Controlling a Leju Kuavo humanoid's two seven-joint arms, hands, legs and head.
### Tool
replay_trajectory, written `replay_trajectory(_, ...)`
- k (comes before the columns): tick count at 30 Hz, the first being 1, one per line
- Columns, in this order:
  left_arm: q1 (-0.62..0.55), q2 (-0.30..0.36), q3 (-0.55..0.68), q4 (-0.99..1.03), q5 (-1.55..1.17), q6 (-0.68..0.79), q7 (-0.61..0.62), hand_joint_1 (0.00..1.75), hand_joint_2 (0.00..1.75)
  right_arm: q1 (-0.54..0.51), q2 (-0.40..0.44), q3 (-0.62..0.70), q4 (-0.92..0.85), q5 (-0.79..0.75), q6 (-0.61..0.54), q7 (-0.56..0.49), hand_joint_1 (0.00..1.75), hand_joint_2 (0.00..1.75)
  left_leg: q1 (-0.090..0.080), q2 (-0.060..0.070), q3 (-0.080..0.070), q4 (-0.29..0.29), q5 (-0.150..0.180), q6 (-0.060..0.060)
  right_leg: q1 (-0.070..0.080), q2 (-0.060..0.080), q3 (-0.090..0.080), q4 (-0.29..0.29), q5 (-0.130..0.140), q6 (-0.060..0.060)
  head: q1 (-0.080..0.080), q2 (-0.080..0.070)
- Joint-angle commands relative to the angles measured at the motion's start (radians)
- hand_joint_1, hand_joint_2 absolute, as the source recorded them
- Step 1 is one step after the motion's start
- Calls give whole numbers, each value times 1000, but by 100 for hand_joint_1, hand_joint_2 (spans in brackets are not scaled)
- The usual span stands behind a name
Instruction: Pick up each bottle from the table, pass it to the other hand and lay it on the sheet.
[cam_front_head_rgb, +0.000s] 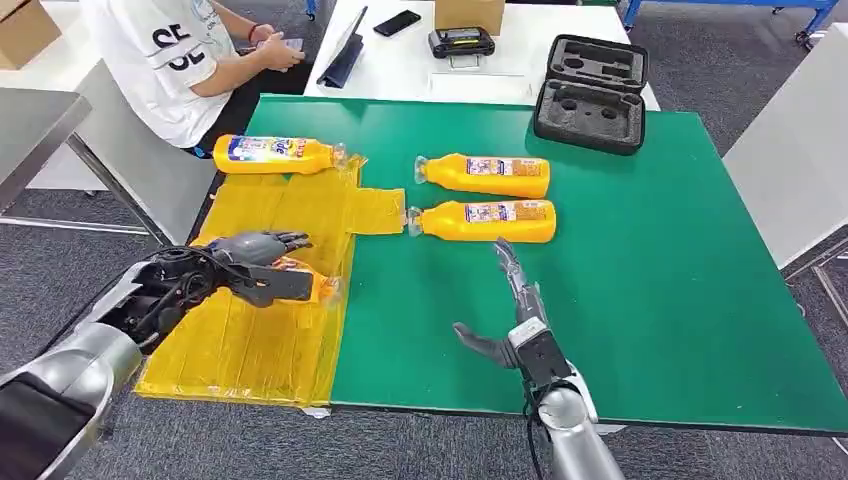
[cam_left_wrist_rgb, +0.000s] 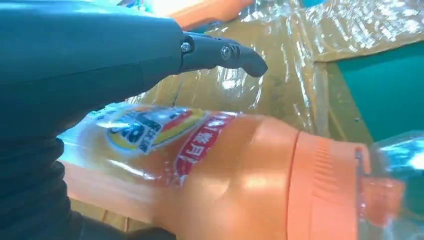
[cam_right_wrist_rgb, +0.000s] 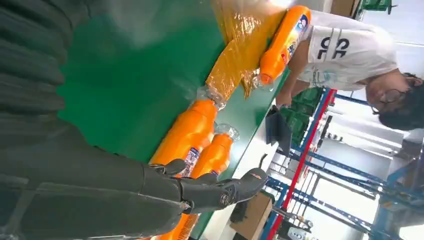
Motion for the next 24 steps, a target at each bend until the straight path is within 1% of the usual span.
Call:
replay_trajectory(1,-30,26,-95,-32,-5,-12,0,0,175,-41,-10,3,40,4,5,12,0,175,0,0,3,0,-1,-1,0,0,3,0,-1,-1,0,0)
replay_trajectory(2,-33,34,-104,-35,-8,-16,-6,0,175,-42,-9,3,42,4,5,12,0,175,1,0,5,0,-2,-1,1,0,5,0,-2,-1,0,0)
replay_trajectory(3,-33,43,-111,-41,-8,-20,-12,0,175,-43,-9,4,41,5,5,12,0,175,0,0,2,0,-1,-1,0,0,2,0,-1,-1,0,0)
replay_trajectory(4,-29,60,-123,-60,-9,-29,-16,0,175,-44,-10,6,40,6,5,14,0,175,1,1,5,0,-2,-1,1,1,5,0,-2,-1,0,0)
replay_trajectory(5,-27,71,-130,-73,-11,-35,-20,0,175,-46,-10,7,40,6,7,16,0,175,0,1,2,0,-1,-1,0,1,1,0,-1,-1,0,0)
replay_trajectory(7,-17,100,-142,-109,-16,-48,-21,0,175,-52,-10,7,42,6,9,19,0,175,1,2,5,0,-3,-1,1,3,5,0,-2,-1,0,0)
replay_trajectory(8,-16,103,-142,-109,-16,-48,-21,0,175,-53,-10,7,42,6,9,19,0,175,1,2,4,0,-2,-1,1,2,3,0,-1,-1,0,0)
replay_trajectory(10,8,134,-148,-160,-25,-62,-9,0,175,-64,-9,8,57,6,8,21,0,175,1,2,4,0,-2,-1,1,2,4,0,-2,-1,0,0)
replay_trajectory(11,17,145,-148,-175,-27,-67,-5,0,175,-67,-7,7,63,4,10,21,0,175,0,2,2,0,-1,-1,0,2,2,0,0,-1,0,0)
replay_trajectory(13,33,168,-148,-193,-27,-65,-9,0,175,-65,-5,8,66,4,10,21,0,175,1,3,7,-1,-3,-1,1,4,6,-1,-2,-2,0,0)
replay_trajectory(14,37,176,-147,-197,-26,-65,-9,0,175,-63,-4,9,67,4,10,21,0,175,1,3,4,-1,-2,-1,1,3,4,0,-1,-1,0,0)
replay_trajectory(15,46,186,-143,-213,-22,-65,-13,0,175,-63,-3,9,68,4,10,21,0,175,1,3,6,-1,-3,-1,1,3,5,-1,-2,-1,0,0)
replay_trajectory(16,53,204,-139,-244,-12,-79,-21,0,175,-64,-3,9,72,3,10,20,0,175,0,3,3,0,-2,-1,1,3,3,0,-1,-1,0,0)
replay_trajectory(18,48,223,-128,-282,19,-110,-46,0,175,-68,-3,9,76,3,10,19,0,175,1,3,6,0,-3,-1,1,3,6,0,-2,-2,0,0)
replay_trajectory(19,41,232,-120,-305,37,-125,-55,0,175,-71,-3,9,78,3,10,19,0,175,1,2,3,0,-2,-1,1,2,3,0,-1,-1,0,0)
replay_trajectory(20,38,243,-108,-335,67,-145,-69,0,175,-73,-4,8,80,1,10,19,0,175,1,2,4,1,-3,-1,1,3,4,0,-2,-1,0,0)
replay_trajectory(21,32,252,-99,-360,87,-156,-71,0,175,-76,-5,7,81,0,9,20,0,175,2,2,2,1,-2,-1,1,2,2,1,-1,-1,0,0)
replay_trajectory(24,23,262,-68,-418,155,-194,-88,0,175,-84,-7,2,85,-5,10,25,0,175,2,1,2,2,-3,-1,2,1,3,1,-2,-1,0,0)
